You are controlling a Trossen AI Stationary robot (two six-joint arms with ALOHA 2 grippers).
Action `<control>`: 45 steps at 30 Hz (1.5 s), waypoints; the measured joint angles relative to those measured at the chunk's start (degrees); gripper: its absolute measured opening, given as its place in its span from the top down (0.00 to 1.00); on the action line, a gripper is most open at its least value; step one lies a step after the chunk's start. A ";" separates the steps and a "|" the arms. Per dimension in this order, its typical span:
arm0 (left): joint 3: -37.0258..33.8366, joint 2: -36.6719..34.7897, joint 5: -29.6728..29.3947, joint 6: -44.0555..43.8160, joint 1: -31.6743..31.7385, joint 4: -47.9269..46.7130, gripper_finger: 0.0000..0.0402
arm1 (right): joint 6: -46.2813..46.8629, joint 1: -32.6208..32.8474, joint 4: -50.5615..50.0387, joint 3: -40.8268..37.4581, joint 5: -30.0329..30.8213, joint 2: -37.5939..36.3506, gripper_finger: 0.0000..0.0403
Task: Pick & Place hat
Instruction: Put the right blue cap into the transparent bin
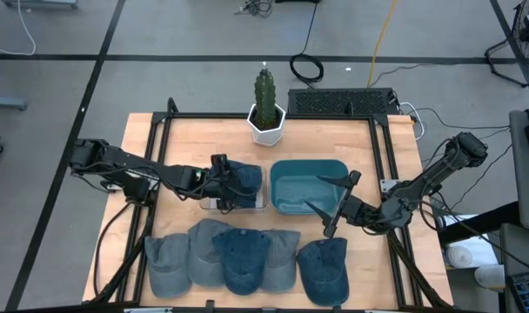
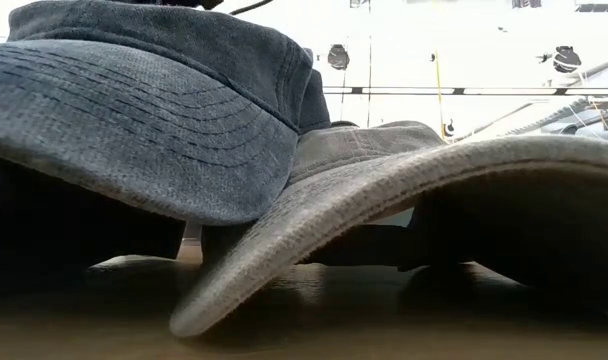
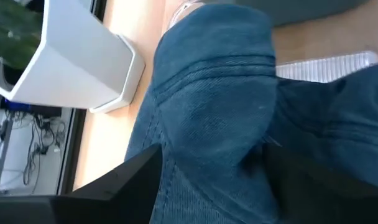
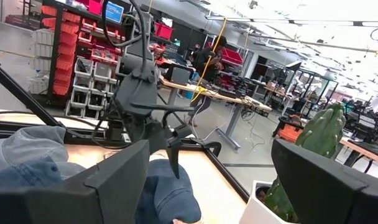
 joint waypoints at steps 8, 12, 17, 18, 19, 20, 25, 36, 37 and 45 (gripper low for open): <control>-0.02 0.00 3.16 -1.69 1.36 -0.47 0.54 | 0.67 0.00 -0.57 0.00 0.00 0.01 0.19; -0.01 -0.04 3.88 -3.24 1.38 -0.39 0.80 | 0.63 0.00 -0.56 0.00 0.00 0.02 0.19; 0.46 -1.01 6.89 -6.98 1.50 -0.86 0.96 | 0.59 0.00 -0.56 0.00 0.01 0.01 0.19; 1.07 -1.15 8.15 -8.55 1.61 -1.49 0.96 | 0.57 0.00 -0.56 0.00 0.00 0.02 0.19; 1.90 -1.41 9.56 -10.23 1.72 -2.55 0.97 | 0.54 0.00 -0.56 0.00 0.00 0.02 0.19; 3.06 -1.60 10.95 -11.97 1.90 -3.99 0.98 | 0.53 0.00 -0.55 0.00 0.02 0.01 0.19; 10.70 -1.68 12.31 -22.73 2.29 -11.89 0.99 | 0.50 0.02 -0.54 0.00 0.02 0.00 0.19; 19.07 -1.70 22.75 -28.37 5.50 -20.10 0.99 | 0.61 0.02 -0.56 0.00 0.02 0.00 0.19; 18.74 -1.70 22.79 -28.57 6.02 -21.14 0.99 | 0.62 0.00 -0.56 -0.02 0.00 0.00 0.19; 14.52 -1.70 23.06 -29.21 8.93 -20.99 0.99 | 0.53 0.01 -0.56 0.00 0.02 0.00 0.19</control>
